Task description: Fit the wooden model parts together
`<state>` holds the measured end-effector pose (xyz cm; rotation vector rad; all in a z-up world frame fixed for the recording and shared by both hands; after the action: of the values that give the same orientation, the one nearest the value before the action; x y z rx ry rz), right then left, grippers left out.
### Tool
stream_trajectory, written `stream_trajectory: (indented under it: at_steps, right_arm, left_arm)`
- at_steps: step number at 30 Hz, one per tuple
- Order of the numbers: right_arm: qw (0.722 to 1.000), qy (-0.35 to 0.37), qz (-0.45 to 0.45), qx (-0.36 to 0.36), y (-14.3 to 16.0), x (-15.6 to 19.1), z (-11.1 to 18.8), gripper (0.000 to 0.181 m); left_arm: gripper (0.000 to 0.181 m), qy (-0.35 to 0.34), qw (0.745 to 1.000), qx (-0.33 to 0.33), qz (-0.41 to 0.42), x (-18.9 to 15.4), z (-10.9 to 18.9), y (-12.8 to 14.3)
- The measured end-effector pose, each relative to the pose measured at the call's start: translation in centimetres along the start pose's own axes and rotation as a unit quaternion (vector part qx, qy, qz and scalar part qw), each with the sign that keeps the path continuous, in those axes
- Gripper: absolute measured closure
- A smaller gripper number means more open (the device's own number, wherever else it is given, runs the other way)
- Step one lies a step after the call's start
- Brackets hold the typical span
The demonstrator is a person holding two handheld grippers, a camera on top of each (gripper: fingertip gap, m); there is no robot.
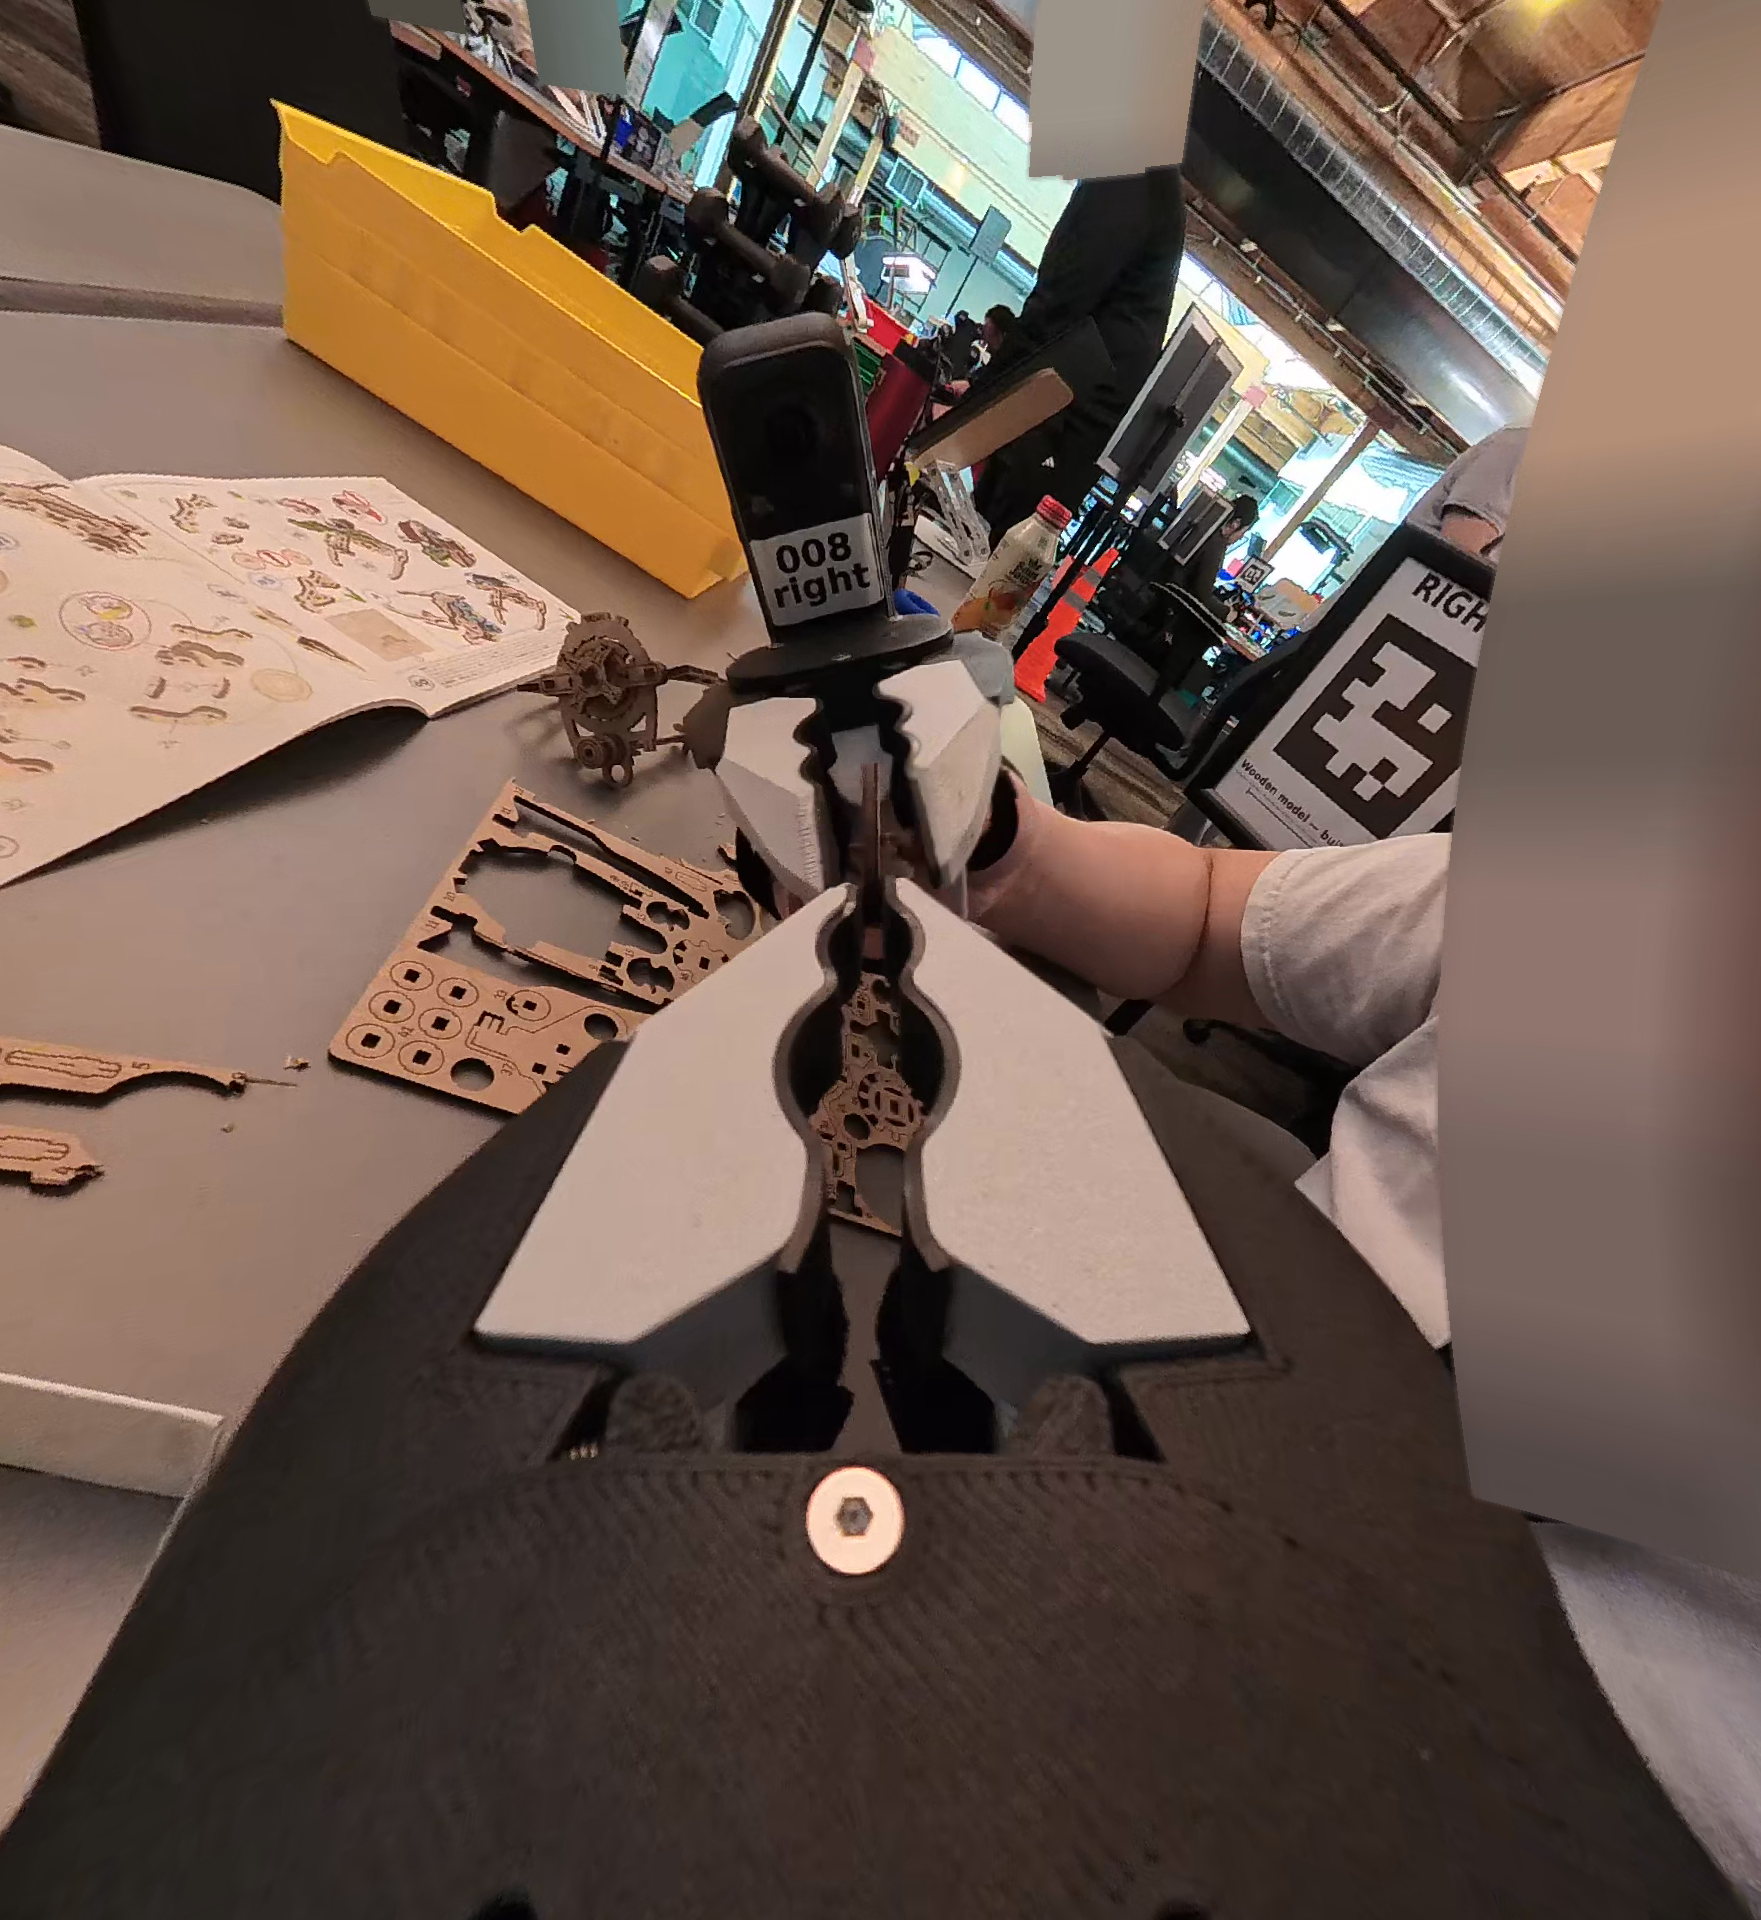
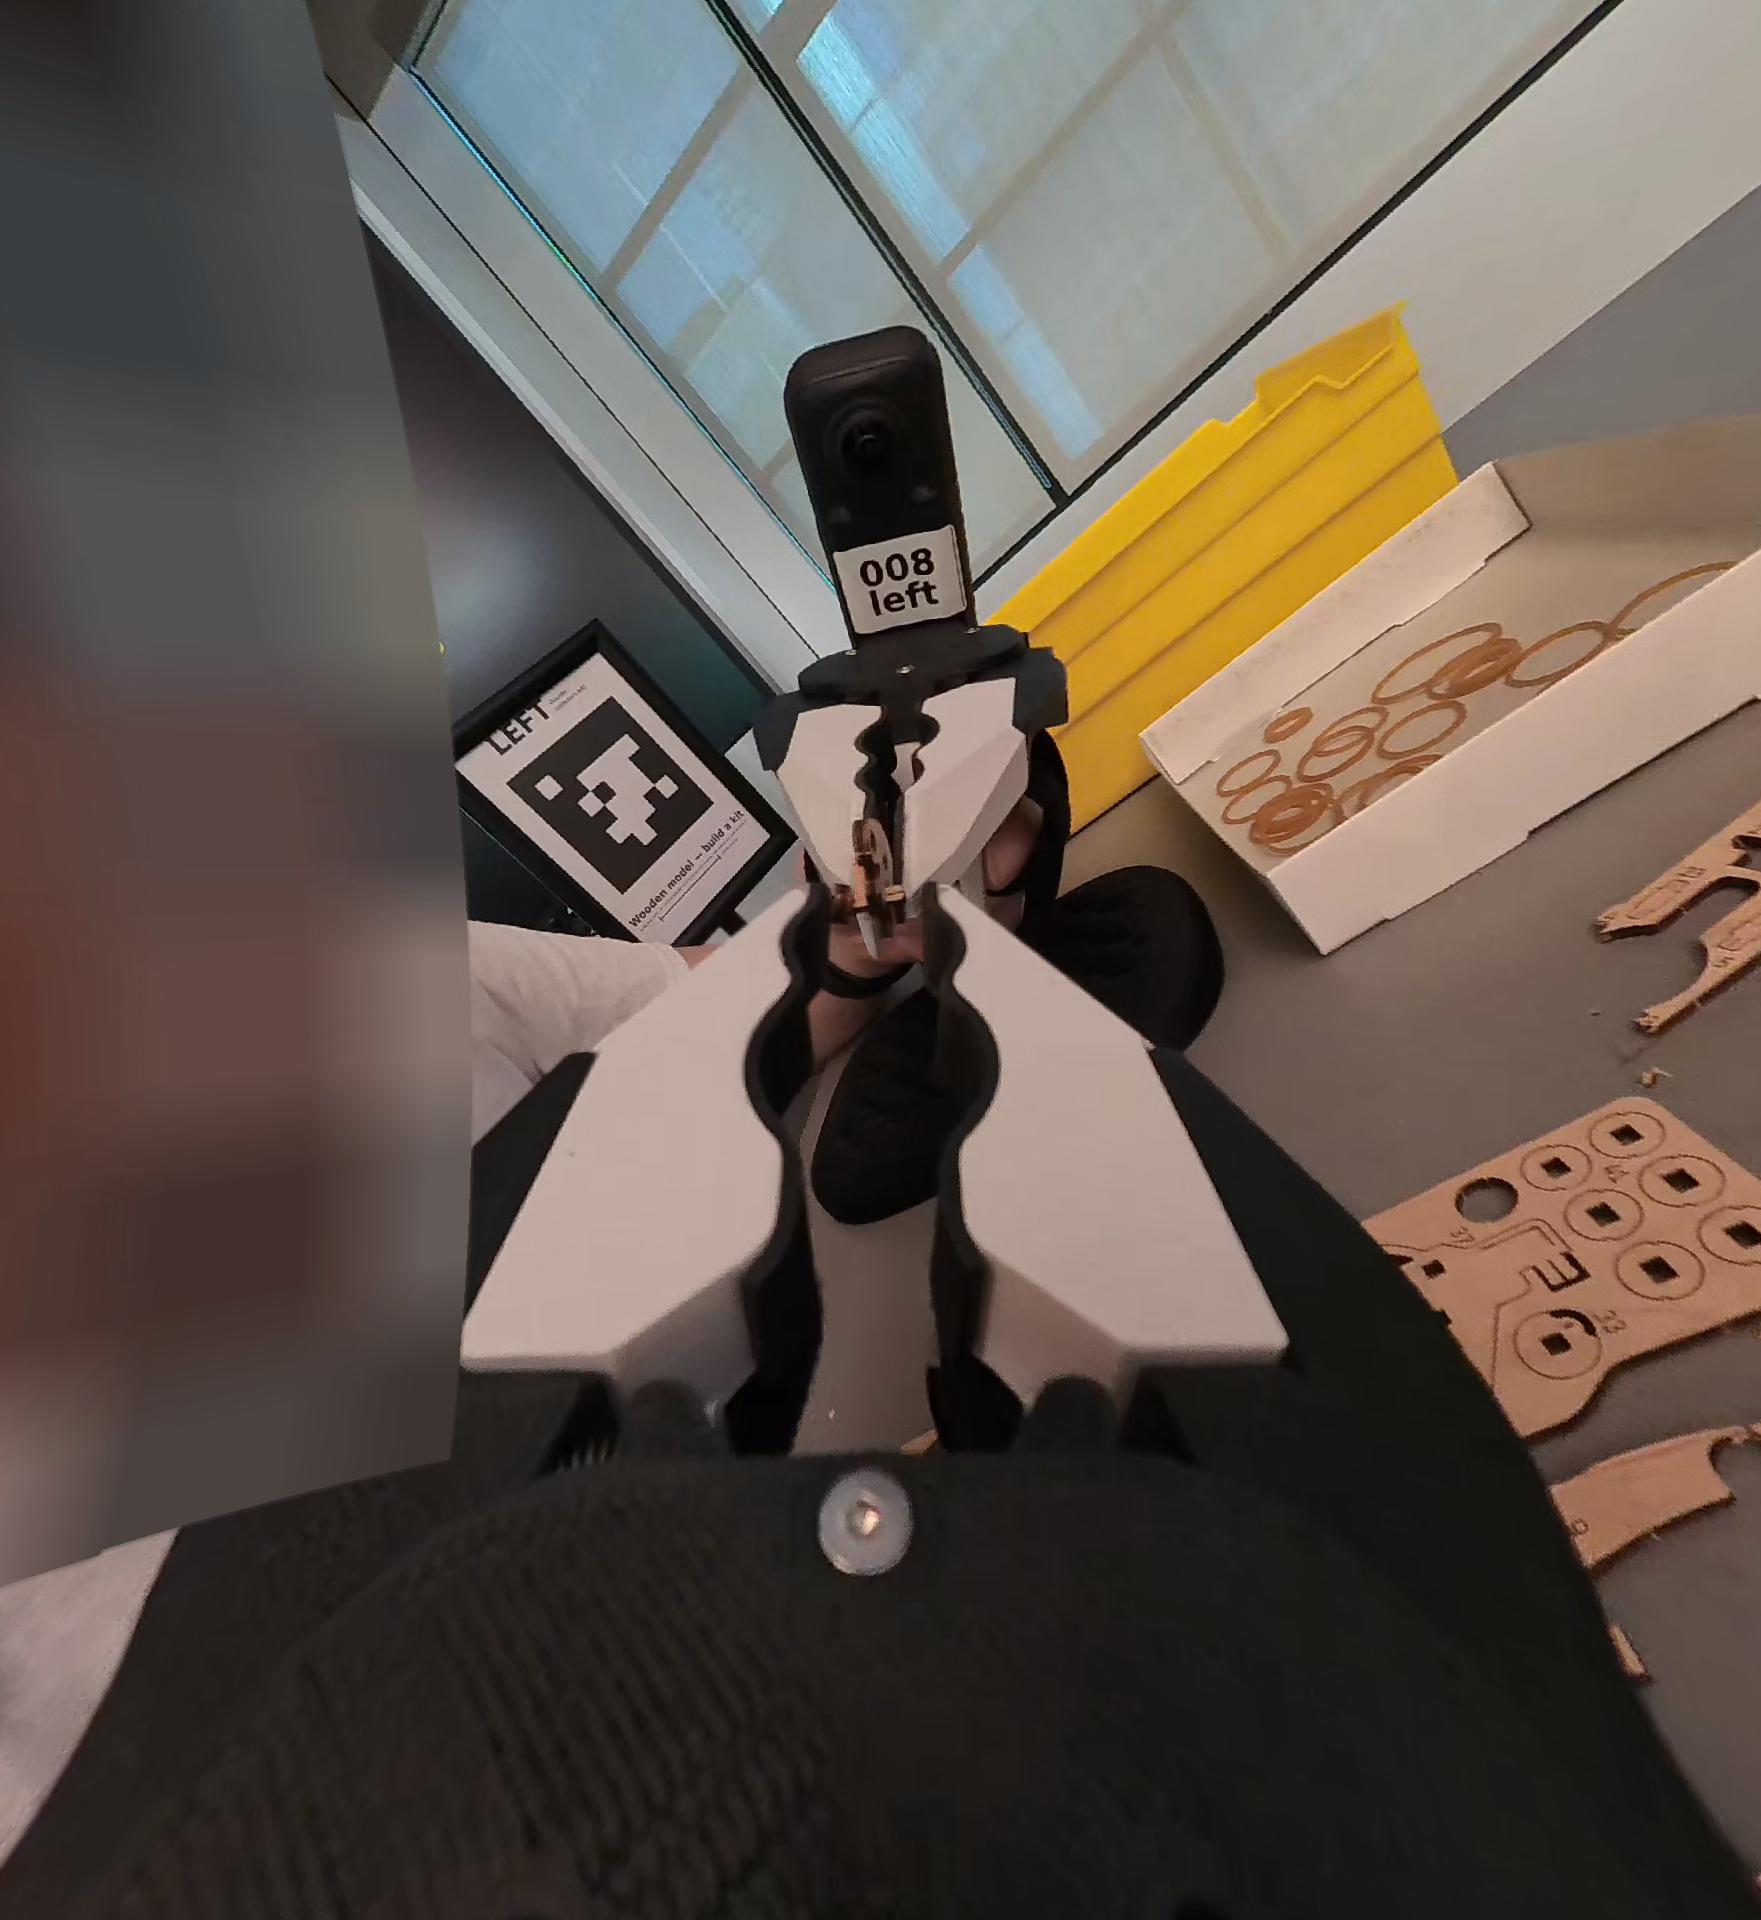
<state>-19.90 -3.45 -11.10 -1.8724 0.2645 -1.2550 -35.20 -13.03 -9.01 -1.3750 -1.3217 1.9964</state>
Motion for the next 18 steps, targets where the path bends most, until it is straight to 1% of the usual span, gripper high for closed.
stream_trajectory:
  at_steps: [10, 13, 18]
  right_arm:
    - [1.0, 0.002, 0.028, 0.008, -0.03, 0.09, 0.02, 0.168]
    - [1.0, -0.007, 0.018, 0.006, -0.07, 0.09, 0.04, 0.168]
    - [0.999, -0.015, 0.027, 0.011, 0.01, 0.05, 0.18, 0.169]
  left_arm:
    - [0.18, 0.005, 1.0, -0.002, 0.021, -0.02, -0.08, 0.09]
    - [0.18, 0.012, 1.0, -0.007, 0.026, -0.09, -0.09, 0.09]
    - [0.179, 0.015, 1.0, 0.001, 0.0, -0.3, -0.22, 0.11]
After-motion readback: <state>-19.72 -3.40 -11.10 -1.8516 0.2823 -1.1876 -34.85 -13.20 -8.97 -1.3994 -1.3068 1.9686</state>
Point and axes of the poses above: each gripper's, where its closed fingertips meet, z back along the fingers, y out of its underside, x = y × z across the jaws, the point moved 10 cm from there along z, back along the fingers, and after that the axes turned 1 degree about y, right-handed, at the moved point
